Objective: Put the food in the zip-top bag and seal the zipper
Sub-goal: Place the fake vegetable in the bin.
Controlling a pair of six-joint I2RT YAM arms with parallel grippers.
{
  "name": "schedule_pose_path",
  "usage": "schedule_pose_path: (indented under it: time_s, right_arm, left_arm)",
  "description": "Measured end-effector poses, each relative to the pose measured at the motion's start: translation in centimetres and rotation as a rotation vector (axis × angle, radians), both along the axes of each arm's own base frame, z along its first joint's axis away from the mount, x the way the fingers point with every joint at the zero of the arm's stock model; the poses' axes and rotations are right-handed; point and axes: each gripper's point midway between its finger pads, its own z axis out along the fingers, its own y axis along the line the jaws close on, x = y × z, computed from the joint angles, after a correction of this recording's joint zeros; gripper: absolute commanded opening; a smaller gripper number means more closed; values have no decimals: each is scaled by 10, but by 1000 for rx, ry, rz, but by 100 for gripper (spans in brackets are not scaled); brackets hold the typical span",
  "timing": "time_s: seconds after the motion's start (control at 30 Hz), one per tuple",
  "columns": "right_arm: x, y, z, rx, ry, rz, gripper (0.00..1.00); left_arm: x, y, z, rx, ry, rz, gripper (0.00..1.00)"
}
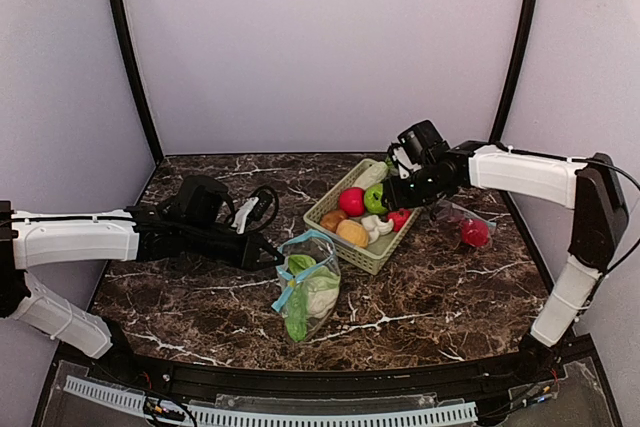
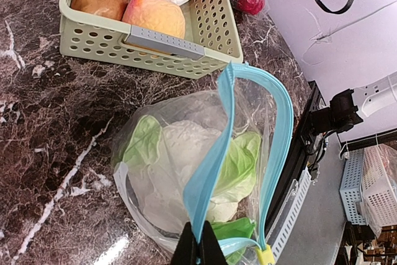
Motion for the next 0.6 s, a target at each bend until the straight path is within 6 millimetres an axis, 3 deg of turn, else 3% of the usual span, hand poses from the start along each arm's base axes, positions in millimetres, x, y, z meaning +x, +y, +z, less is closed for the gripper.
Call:
schedule_pose_path:
  time_s: [0.27, 0.6]
  right_arm:
    - [8, -19, -50, -147, 81, -19, 53]
    - [48, -35, -63, -277, 44, -43, 62]
  left_arm:
    - [0, 0, 0, 0, 0, 0, 1]
    - [0, -1, -4, 7, 11, -3, 1]
